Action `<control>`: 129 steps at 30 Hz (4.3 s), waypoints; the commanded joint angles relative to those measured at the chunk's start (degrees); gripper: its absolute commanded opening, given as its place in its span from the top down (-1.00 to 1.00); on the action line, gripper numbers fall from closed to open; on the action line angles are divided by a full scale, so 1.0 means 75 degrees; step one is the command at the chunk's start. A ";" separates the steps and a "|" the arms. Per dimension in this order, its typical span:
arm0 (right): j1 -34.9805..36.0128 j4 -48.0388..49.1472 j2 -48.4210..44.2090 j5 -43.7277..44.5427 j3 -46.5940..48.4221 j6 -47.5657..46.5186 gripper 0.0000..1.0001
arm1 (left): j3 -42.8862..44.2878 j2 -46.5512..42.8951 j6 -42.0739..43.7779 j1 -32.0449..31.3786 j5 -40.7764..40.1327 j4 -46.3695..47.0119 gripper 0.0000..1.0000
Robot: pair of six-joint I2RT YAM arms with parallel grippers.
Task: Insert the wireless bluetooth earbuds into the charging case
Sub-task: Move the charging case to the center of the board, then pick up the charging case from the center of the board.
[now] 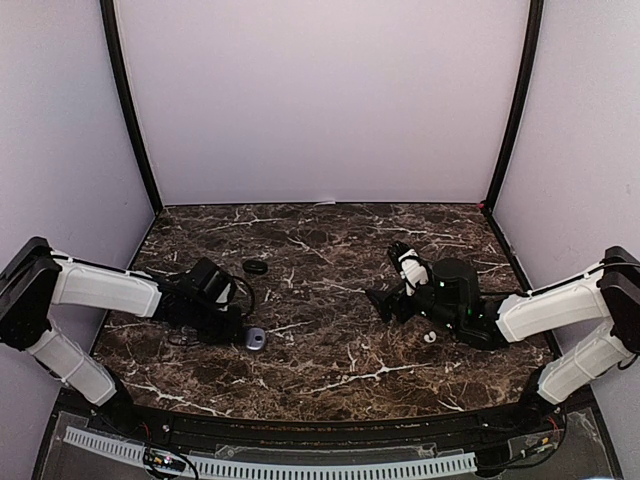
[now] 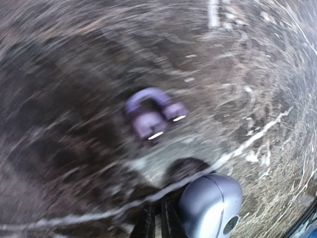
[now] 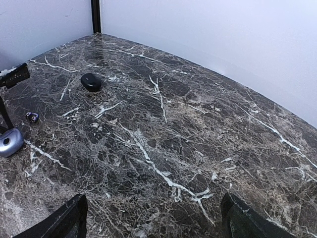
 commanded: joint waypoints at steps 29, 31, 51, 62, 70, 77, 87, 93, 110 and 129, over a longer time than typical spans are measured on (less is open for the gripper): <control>-0.0029 0.0106 -0.0033 -0.0382 0.0105 -0.0052 -0.85 | 0.1263 0.0577 0.1872 -0.1019 0.1354 0.1470 0.52; -0.0031 0.0126 -0.0015 -0.0557 0.0099 -0.0071 -0.85 | 0.0799 0.0115 0.1773 -0.1031 0.1347 0.1543 0.47; 0.1527 0.0143 0.2159 -0.3037 0.1296 -0.1339 -0.88 | -0.2631 -0.4017 0.0476 0.0198 0.2907 0.3091 -0.70; 0.1832 -0.0656 0.3811 -0.3208 0.2891 -0.1509 -0.65 | -0.3168 -0.3910 0.0172 0.0575 0.3833 0.4035 -0.72; 0.1914 -0.1131 0.4368 -0.3322 0.3390 -0.1663 -0.46 | -0.3030 -0.3579 0.0167 0.0852 0.4029 0.4109 -0.72; 0.1914 -0.1287 0.4551 -0.3411 0.3574 -0.1706 -0.09 | -0.2905 -0.3459 0.0239 0.0935 0.4191 0.3992 -0.70; 0.1930 -0.1279 0.4241 -0.3303 0.3496 -0.1730 0.22 | -0.3050 -0.3166 0.0101 0.0969 0.4563 0.4439 -0.67; 0.2037 -0.1191 0.3667 -0.2929 0.3215 -0.1773 0.24 | -0.3365 -0.2866 -0.0204 0.0971 0.5217 0.5658 -0.66; 0.2550 -0.0390 0.2365 -0.1423 0.2931 -0.2017 0.28 | -0.2168 -0.1649 -0.0688 0.0342 0.5616 0.6859 -0.46; 0.2714 -0.0058 0.2303 -0.1127 0.2982 -0.2081 0.28 | -0.2235 -0.1117 -0.1353 -0.0165 0.4750 0.8042 -0.06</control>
